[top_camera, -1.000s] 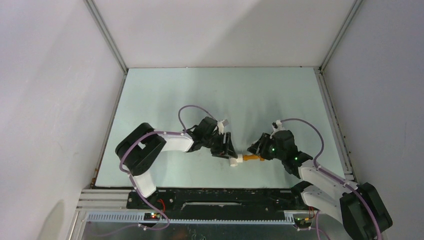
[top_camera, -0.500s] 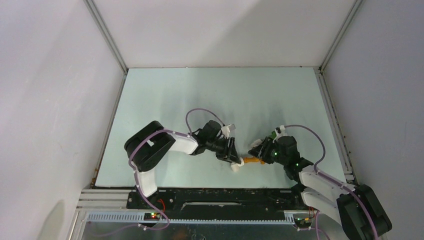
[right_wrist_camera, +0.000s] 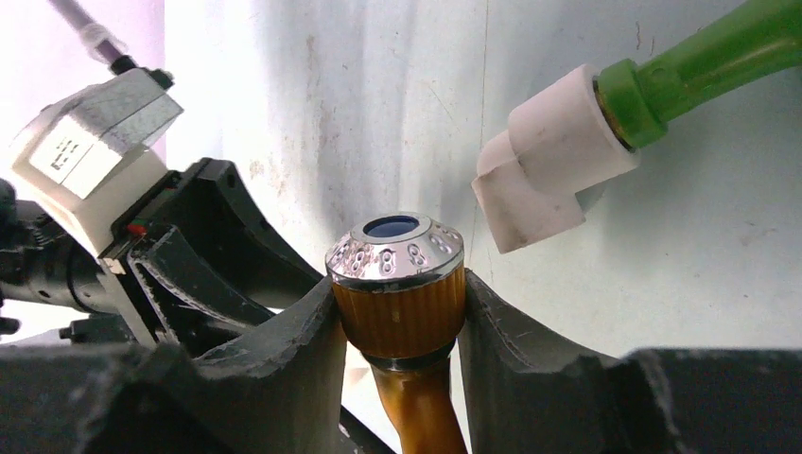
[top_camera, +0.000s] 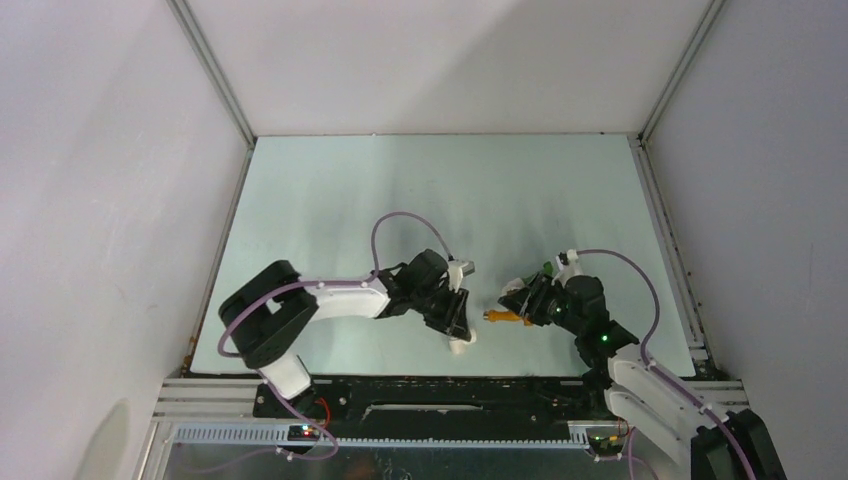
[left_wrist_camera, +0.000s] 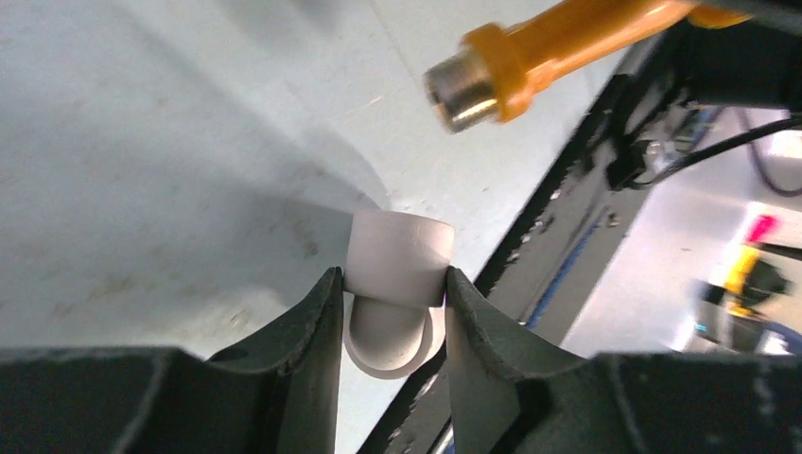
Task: Install the water faucets
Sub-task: Pick up the adaptor at the center of the board.
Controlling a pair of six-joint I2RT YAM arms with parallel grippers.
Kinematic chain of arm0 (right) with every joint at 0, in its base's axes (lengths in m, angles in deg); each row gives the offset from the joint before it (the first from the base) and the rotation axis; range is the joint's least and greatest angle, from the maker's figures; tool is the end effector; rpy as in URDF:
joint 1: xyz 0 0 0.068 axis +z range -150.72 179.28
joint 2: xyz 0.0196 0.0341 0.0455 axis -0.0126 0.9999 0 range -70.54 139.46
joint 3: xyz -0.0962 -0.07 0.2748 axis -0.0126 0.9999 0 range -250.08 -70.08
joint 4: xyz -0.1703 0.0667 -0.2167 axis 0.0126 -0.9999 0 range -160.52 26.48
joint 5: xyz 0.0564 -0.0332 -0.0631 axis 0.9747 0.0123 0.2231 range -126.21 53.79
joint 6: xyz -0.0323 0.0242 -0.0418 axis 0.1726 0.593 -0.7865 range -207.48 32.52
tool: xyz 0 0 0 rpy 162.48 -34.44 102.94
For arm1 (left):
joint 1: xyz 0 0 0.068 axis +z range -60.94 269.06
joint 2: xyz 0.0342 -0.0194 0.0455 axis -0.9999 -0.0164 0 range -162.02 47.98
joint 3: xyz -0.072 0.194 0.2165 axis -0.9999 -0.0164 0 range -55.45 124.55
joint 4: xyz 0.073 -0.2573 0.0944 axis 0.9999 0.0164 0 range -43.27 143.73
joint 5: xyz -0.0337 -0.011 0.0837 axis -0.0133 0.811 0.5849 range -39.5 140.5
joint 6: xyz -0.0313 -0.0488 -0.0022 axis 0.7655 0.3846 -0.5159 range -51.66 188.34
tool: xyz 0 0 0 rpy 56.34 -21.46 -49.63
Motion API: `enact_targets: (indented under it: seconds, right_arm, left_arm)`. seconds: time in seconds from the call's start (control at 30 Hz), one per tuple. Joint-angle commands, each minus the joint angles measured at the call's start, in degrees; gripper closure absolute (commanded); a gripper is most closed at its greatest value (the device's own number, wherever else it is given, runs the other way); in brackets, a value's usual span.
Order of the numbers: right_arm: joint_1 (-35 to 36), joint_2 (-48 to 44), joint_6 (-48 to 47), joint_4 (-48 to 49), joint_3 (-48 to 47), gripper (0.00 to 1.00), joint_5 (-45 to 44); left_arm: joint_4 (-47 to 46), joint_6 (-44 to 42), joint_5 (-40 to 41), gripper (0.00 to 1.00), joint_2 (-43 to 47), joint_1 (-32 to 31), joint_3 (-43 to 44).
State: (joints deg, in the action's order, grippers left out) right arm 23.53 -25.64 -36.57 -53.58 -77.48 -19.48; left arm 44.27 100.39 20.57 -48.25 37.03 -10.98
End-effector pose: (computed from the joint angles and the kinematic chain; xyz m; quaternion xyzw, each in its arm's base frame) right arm 0.1447 0.0783 0.1507 0.1217 0.8407 0.4114 0.3305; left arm 0.1907 -0.2782 0.1461 0.2456 0.8764 -0.4049 0.0874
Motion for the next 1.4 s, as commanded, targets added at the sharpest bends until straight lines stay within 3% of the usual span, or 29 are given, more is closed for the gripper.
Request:
enact_targets:
  seconds: [0.0,0.1,0.23,0.47,0.53,0.6,0.63,0.7,0.77,0.9,1.03,1.1,1.17,1.3,1.37]
  right_arm:
    - [-0.3,-5.4,-5.7,-8.0,-4.9,1.00,-1.3]
    - [-0.3,-8.8,-9.5,-13.9,-7.8,1.00,-1.6]
    - [-0.3,-11.9,-12.4,-18.6,-10.8,1.00,-3.0]
    - [-0.2,-11.9,-12.9,-19.7,-11.6,1.00,-2.6]
    - [-0.2,-12.0,-12.9,-19.9,-11.6,1.00,-2.6]
    - [-0.2,-12.2,-12.9,-20.0,-11.6,1.00,-2.7]
    - [-0.2,-12.3,-12.9,-20.0,-11.7,1.00,-2.8]
    - [-0.2,-12.4,-12.8,-19.9,-11.6,1.00,-2.8]
    - [-0.2,-12.6,-12.7,-19.8,-11.7,1.00,-2.8]
    - [-0.2,-12.6,-12.5,-19.6,-11.6,1.00,-2.5]
    - [-0.2,-12.4,-12.4,-19.4,-11.7,1.00,-2.3]
    - [-0.2,-12.1,-12.4,-19.4,-12.0,1.00,-2.3]
    - [-0.2,-11.8,-12.7,-19.5,-12.5,1.00,-1.8]
    - [-0.3,-11.5,-14.6,-20.5,-14.7,1.00,0.0]
    - [-0.4,-11.7,-16.0,-20.6,-16.6,1.00,2.8]
  left_arm:
    - [10.9,-8.0,15.6,1.00,7.3,-1.0,0.3]
    - [12.9,-10.6,25.9,1.00,13.1,-1.2,-2.0]
    - [8.2,-11.9,40.0,1.00,19.8,-1.6,-9.2]
    - [13.0,-10.3,58.5,1.00,12.9,-5.2,-6.2]
    - [14.5,-10.0,60.6,0.91,11.5,-6.7,-4.5]
    - [14.3,-9.9,59.7,0.65,11.0,-7.4,-3.8]
    - [13.9,-9.7,58.7,0.58,11.0,-7.4,-3.8]
    - [13.0,-9.0,56.7,0.50,11.2,-7.4,-4.3]
    - [12.5,-8.3,55.5,0.49,11.5,-7.4,-4.8]
    - [11.6,-6.9,54.2,0.49,11.8,-7.4,-5.5]
    - [10.7,-6.3,53.6,0.61,12.0,-7.4,-5.7]
    - [10.6,-6.2,53.3,0.74,11.9,-7.3,-5.6]
    - [10.9,-6.2,53.2,0.98,12.2,-7.2,-5.3]
    - [10.4,-8.1,50.6,1.00,16.2,-6.6,-5.4]
    - [9.3,-10.3,44.6,1.00,20.6,-5.7,-5.6]
